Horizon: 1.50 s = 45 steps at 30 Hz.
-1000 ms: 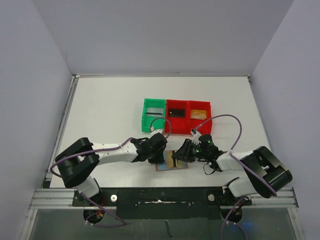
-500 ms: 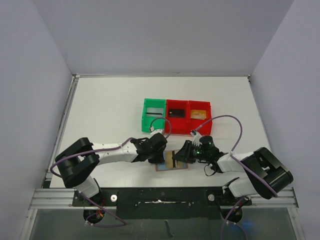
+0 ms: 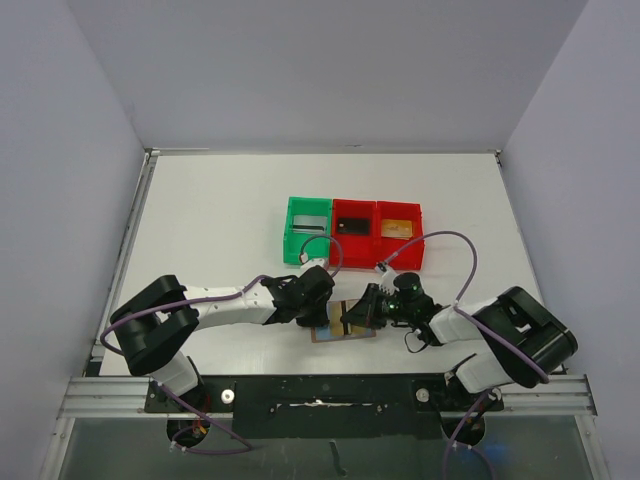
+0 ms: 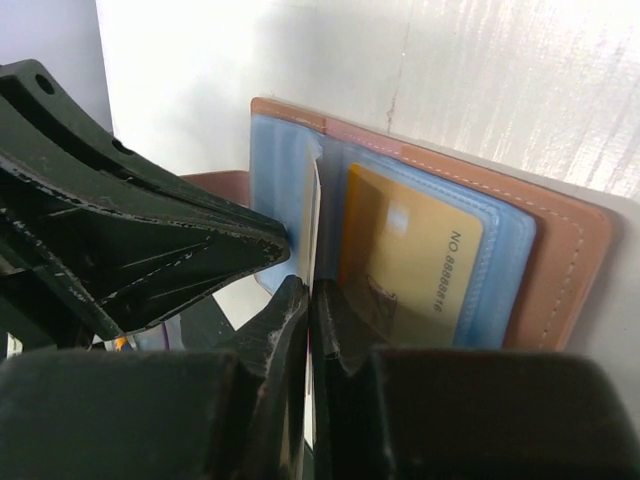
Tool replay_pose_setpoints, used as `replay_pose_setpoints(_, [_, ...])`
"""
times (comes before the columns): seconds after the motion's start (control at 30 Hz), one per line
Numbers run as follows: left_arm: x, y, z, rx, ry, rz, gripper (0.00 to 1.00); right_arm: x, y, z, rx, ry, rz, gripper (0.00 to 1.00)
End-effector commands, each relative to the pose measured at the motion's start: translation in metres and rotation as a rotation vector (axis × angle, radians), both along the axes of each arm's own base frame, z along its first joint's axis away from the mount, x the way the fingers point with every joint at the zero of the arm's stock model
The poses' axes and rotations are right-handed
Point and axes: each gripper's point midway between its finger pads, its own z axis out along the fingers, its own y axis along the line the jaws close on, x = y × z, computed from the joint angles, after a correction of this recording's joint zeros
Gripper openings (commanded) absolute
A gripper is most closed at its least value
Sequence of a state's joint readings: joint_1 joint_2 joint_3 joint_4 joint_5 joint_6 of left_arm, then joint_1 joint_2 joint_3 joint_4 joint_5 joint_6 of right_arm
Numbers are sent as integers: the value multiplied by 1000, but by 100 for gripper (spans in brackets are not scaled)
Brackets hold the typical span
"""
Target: Take the credit cards out of the card holder
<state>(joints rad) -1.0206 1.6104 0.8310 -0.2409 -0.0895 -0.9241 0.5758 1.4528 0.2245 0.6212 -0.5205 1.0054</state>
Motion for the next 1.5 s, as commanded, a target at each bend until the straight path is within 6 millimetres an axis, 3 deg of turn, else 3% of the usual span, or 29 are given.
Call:
replay_pose_setpoints(0.0, [-1,12,-3,52,-6,9,1,11,-8,8,-25,-67,-29,0])
replay_pose_setpoints(0.23, [-2,12,-5,49,-2,14,1,14,-29,14,-117,-114,-59,0])
replay_pose_setpoints(0.5, [1,12,4,44,-15,19,1,21,-33,33,-141,-160,-76,0])
replay_pose_setpoints(0.57, [2,10,13,28,-26,21,5,24,-36,38,-160,-171,-91,0])
replay_pose_setpoints(0.67, [4,-3,35,-40,-41,-5,17,29,-43,45,-194,-194,-125,0])
replay_pose_setpoints(0.83, [9,-37,81,-215,-85,-66,34,42,-58,58,-265,-246,-205,0])
replay_pose_setpoints(0.97, [7,-70,105,-383,-96,-148,37,52,-74,69,-323,-289,-279,0])
replay_pose_setpoints(1.03, [6,-79,103,-417,-75,-165,38,56,-85,75,-362,-309,-330,0])
replay_pose_setpoints(1.13, [4,-82,84,-395,-28,-160,36,64,-104,87,-400,-344,-419,0])
replay_pose_setpoints(1.37, [3,-48,21,-170,56,-76,32,86,-140,114,-449,-402,-443,0])
replay_pose_setpoints(1.47, [1,-32,10,-91,67,-48,29,96,-151,127,-438,-449,-428,0])
